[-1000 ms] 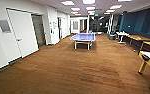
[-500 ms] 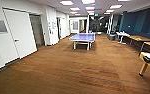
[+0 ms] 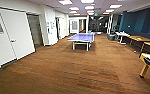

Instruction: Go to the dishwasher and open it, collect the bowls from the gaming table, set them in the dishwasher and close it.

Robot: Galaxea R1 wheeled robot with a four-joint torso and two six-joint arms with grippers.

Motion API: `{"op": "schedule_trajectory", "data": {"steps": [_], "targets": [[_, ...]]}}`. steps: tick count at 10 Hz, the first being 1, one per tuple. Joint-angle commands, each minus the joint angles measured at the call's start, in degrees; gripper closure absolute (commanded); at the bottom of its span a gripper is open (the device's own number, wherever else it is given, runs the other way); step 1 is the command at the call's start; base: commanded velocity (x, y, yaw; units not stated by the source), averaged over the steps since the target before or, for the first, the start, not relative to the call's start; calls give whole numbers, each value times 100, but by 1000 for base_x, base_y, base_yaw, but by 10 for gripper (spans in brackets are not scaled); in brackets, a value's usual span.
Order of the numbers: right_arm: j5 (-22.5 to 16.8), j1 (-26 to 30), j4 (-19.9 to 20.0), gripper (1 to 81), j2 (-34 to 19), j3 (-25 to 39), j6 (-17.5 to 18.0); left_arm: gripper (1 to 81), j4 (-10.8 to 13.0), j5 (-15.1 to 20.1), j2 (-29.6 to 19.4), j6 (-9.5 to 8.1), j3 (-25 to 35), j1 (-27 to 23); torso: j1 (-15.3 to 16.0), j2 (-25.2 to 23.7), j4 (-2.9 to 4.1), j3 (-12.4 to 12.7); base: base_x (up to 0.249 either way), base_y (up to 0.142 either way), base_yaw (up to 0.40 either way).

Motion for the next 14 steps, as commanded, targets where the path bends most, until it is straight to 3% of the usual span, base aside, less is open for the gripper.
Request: {"op": "schedule_trajectory", "data": {"steps": [1, 7, 14], "targets": [[-248, 195, -35, 10, 7, 43, 4, 10, 79, 274, -33, 55, 53, -234, 0, 0, 0, -2, 144, -95, 0], [-240, 195, -35, 10, 15, 43, 4, 10, 71, 274, -42, 55, 53, -225, 2, 0, 0, -2, 110, -10, 0], [-249, 177, -35, 10, 32, 43, 4, 10, 106, 292, -7, 55, 44, -190, 0, 2, 0, -2, 0, 0, 0]]}}
